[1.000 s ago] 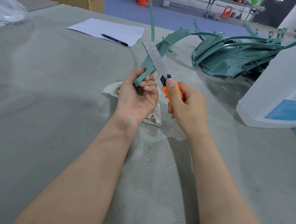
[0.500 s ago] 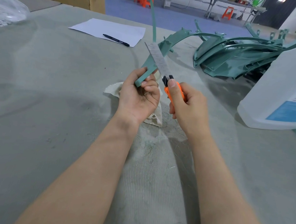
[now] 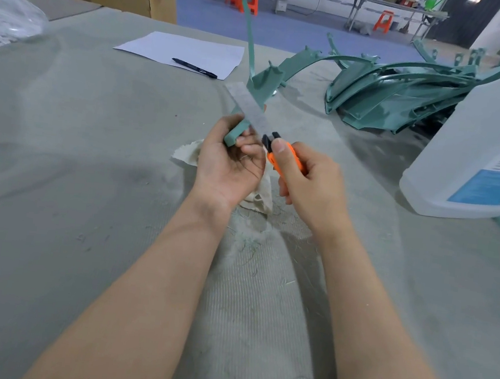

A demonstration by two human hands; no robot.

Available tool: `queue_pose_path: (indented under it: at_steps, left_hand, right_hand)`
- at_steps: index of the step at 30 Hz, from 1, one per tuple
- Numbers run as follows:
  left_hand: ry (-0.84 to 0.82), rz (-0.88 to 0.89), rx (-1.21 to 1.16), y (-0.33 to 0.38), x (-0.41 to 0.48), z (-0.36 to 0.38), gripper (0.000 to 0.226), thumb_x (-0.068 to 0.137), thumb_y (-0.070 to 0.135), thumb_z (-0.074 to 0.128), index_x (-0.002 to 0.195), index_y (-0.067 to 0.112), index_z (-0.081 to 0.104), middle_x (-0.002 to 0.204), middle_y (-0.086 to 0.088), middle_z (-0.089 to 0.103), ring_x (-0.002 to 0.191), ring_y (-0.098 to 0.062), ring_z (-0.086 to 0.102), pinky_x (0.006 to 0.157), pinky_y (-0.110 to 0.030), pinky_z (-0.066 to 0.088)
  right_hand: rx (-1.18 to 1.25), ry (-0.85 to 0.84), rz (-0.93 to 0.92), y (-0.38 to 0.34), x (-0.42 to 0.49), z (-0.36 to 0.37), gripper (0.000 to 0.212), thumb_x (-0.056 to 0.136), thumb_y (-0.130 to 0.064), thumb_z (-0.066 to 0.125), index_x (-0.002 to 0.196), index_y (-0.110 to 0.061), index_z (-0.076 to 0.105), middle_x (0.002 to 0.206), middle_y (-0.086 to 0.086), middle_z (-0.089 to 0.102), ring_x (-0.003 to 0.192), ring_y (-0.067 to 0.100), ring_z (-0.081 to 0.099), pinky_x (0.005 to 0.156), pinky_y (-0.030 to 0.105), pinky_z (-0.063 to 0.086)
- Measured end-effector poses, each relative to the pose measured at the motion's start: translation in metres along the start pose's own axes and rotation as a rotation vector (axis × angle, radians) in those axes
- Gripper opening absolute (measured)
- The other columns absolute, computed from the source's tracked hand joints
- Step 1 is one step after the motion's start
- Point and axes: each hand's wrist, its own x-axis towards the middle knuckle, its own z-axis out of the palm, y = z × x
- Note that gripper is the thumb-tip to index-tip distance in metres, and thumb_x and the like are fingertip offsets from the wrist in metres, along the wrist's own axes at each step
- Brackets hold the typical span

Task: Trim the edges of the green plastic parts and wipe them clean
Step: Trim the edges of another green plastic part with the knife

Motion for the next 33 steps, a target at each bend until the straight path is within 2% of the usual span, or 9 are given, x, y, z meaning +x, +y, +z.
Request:
queue_pose_path:
  at_steps: [3,7,11,12,18,25,27,30,33]
  left_hand:
    - [-0.023,-0.012,-0.008,0.0005,-0.0019,-0.0002,0.007,0.077,0.011,0.054,0.075,0.004,0.053,0.046,0.000,0.047,0.032,-0.005,0.042,0.034,-0.013,0.037]
    - [0.002,-0.012,-0.023,0.0016,0.0013,-0.0033,0.036,0.091,0.014,0.047,0.059,0.002,0.056,0.046,0.000,0.046,0.032,-0.005,0.041,0.034,-0.013,0.037]
    - [0.006,-0.007,-0.024,0.0015,-0.0007,-0.0003,0.009,0.085,0.013,0.051,0.088,0.005,0.054,0.045,0.001,0.046,0.031,-0.004,0.041,0.034,-0.013,0.036]
    - [0.011,-0.004,-0.025,0.0014,-0.0008,-0.0007,0.015,0.079,0.012,0.054,0.094,0.006,0.054,0.045,0.001,0.046,0.032,-0.004,0.040,0.033,-0.013,0.036]
    - [0.018,0.000,-0.010,0.0028,0.0005,-0.0013,0.023,0.072,0.011,0.054,0.093,0.004,0.056,0.044,0.003,0.040,0.033,-0.004,0.038,0.034,-0.010,0.034]
    - [0.062,0.042,0.120,0.0010,0.0006,-0.0041,0.033,0.069,0.016,0.057,0.099,0.003,0.065,0.043,0.007,0.041,0.037,-0.003,0.036,0.046,-0.010,0.034]
    - [0.069,0.040,0.127,0.0013,0.0007,-0.0039,0.032,0.070,0.016,0.056,0.099,0.004,0.065,0.046,0.007,0.045,0.042,-0.003,0.036,0.050,-0.011,0.032]
    - [0.053,0.040,0.107,0.0022,-0.0006,-0.0012,0.030,0.070,0.015,0.056,0.097,0.004,0.063,0.042,0.006,0.040,0.036,-0.003,0.036,0.044,-0.010,0.034]
    - [0.032,0.011,0.013,0.0040,-0.0004,-0.0004,0.016,0.083,0.013,0.052,0.095,0.004,0.056,0.043,0.002,0.043,0.031,-0.004,0.040,0.035,-0.011,0.036]
  right_hand:
    - [0.012,0.059,0.020,0.0014,0.0025,-0.0026,0.057,0.097,-0.047,0.051,0.083,0.007,0.060,0.068,0.030,0.057,0.065,0.045,0.053,0.060,0.053,0.047]
    - [-0.020,0.052,0.006,0.0002,0.0015,-0.0013,0.052,0.097,-0.046,0.052,0.077,0.002,0.059,0.066,0.027,0.058,0.064,0.042,0.055,0.060,0.051,0.048]
    - [-0.020,0.027,0.000,-0.0005,0.0000,0.0005,0.052,0.096,-0.046,0.053,0.074,0.002,0.057,0.064,0.026,0.057,0.063,0.042,0.055,0.059,0.048,0.048]
    - [-0.021,0.013,-0.001,-0.0007,-0.0004,0.0007,0.052,0.096,-0.045,0.053,0.074,0.001,0.057,0.064,0.026,0.057,0.062,0.041,0.055,0.058,0.047,0.048]
    - [-0.039,-0.033,-0.019,-0.0017,-0.0005,0.0006,0.044,0.096,-0.046,0.054,0.063,-0.017,0.053,0.060,0.019,0.058,0.057,0.035,0.056,0.054,0.043,0.048]
    - [-0.071,-0.117,-0.038,0.0016,-0.0020,0.0022,0.044,0.095,-0.048,0.054,0.070,-0.012,0.060,0.056,0.010,0.059,0.043,0.006,0.050,0.051,0.032,0.045]
    - [-0.061,-0.134,-0.038,0.0012,-0.0021,0.0016,0.044,0.095,-0.048,0.054,0.070,-0.012,0.059,0.056,0.011,0.059,0.043,0.006,0.050,0.052,0.033,0.046]
    - [-0.021,-0.117,-0.021,-0.0002,-0.0020,0.0002,0.046,0.095,-0.047,0.054,0.072,-0.007,0.060,0.058,0.016,0.059,0.043,0.007,0.051,0.053,0.037,0.047]
    - [0.004,-0.042,-0.001,-0.0002,-0.0001,-0.0006,0.050,0.096,-0.046,0.054,0.072,-0.002,0.058,0.059,0.021,0.058,0.048,0.025,0.053,0.054,0.041,0.047]
